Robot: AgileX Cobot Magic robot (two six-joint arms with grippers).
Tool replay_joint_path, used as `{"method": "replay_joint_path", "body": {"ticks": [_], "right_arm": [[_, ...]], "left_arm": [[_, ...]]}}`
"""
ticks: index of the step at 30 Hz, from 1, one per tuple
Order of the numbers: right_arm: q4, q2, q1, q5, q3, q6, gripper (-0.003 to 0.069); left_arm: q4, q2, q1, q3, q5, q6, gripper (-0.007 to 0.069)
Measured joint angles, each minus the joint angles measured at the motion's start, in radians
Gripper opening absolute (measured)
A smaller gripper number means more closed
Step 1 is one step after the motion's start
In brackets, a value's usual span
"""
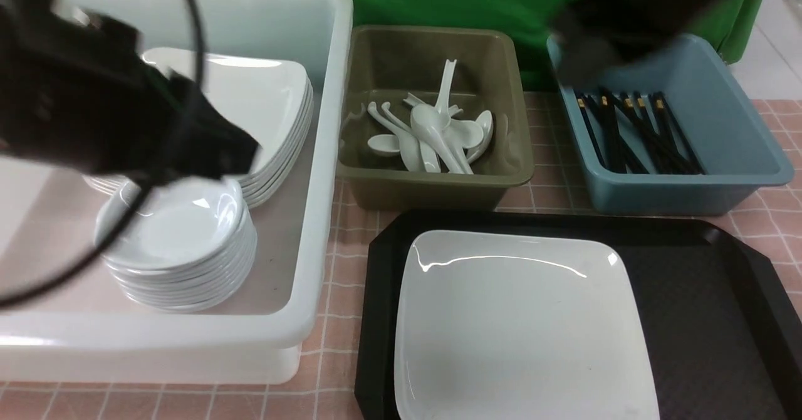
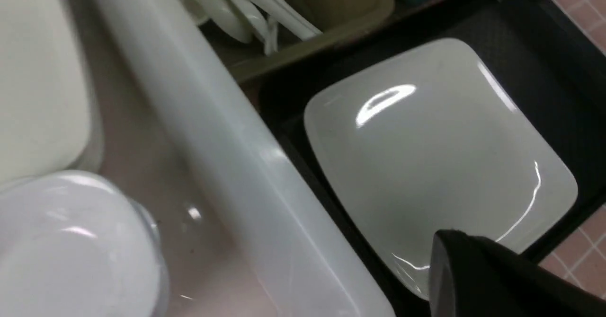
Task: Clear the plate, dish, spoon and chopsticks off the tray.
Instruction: Use the right arm to grab a plate from the dinner plate
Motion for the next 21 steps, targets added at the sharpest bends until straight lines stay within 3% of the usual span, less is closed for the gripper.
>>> {"method": "replay_joint_path", "body": {"ticks": [5, 10, 14, 21], "right_arm": [[0.08, -0.124, -0.161, -0.046, 0.439, 0.006, 0.0073], [0.197, -0.159, -0.228, -0.286, 0.861, 0.003, 0.0386], [0.301, -0.141, -0.228, -0.439, 1.013, -0.028, 0.0526], [0.349, -0.105, -0.229, -0.539, 1.065, -0.031, 0.0549]], "left_arm": [[0.0, 0.029, -0.104, 0.078, -0.079, 0.007, -0.0001], [-0.007, 0.137, -0.19, 0.094, -0.084, 0.103, -0.0001], [-0.007, 0.222, -0.248, 0.094, -0.115, 0.135, -0.0001], [-0.005, 0.299, -0.273, 0.094, -0.12, 0.14, -0.0001]]}}
